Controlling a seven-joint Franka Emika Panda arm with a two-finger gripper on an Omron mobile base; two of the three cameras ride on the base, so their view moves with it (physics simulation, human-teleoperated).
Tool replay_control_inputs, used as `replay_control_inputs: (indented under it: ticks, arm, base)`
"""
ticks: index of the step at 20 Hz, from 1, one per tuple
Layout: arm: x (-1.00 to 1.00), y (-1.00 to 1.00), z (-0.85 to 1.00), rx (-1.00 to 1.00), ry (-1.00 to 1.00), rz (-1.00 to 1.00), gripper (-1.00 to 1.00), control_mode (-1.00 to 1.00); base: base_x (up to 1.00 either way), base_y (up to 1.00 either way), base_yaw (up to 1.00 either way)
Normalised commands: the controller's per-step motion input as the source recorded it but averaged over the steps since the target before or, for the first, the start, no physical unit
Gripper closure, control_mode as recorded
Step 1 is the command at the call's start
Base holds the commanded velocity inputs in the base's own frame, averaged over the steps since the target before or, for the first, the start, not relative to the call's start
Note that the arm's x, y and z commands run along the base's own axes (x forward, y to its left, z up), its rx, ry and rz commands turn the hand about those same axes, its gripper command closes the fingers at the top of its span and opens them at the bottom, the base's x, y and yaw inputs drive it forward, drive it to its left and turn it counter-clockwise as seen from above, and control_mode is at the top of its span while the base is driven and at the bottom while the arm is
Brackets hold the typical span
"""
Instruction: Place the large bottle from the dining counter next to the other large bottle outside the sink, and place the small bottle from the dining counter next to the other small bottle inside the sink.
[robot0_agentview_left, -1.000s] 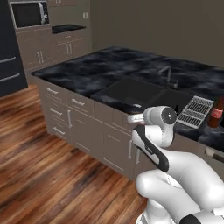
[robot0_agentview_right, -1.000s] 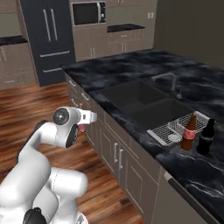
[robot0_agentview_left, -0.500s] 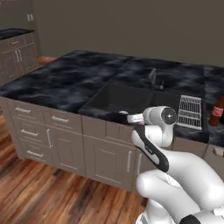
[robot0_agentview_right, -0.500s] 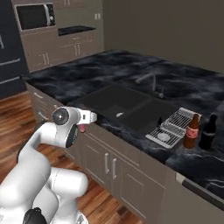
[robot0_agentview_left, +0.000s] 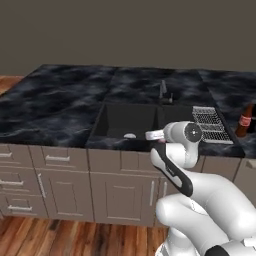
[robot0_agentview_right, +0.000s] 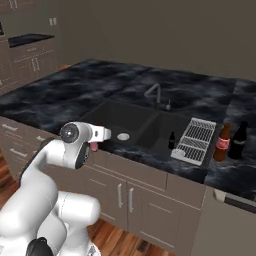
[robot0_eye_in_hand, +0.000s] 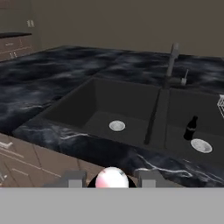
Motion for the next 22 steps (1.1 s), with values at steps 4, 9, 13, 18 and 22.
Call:
replay_control_inputs:
  ticks: [4, 9, 13, 18, 22]
  arm:
    - [0.0, 0.0, 0.0, 0.0, 0.0, 0.0, 1.0, 1.0]
    - [0.0, 0.0, 0.0, 0.0, 0.0, 0.0, 1.0, 1.0]
    - [0.0, 0.0, 0.0, 0.0, 0.0, 0.0, 1.0, 1.0]
    - [0.0, 0.0, 0.0, 0.0, 0.0, 0.0, 1.0, 1.0]
    - [0.0, 0.0, 0.0, 0.0, 0.0, 0.0, 1.0, 1.0]
  base:
    - [0.1, 0.39, -0.34]
    - [0.19, 0.15, -0.27]
    - [0.26, 0.01, -0.19]
    - [0.25, -0.02, -0.14]
    - [0.26, -0.17, -0.08]
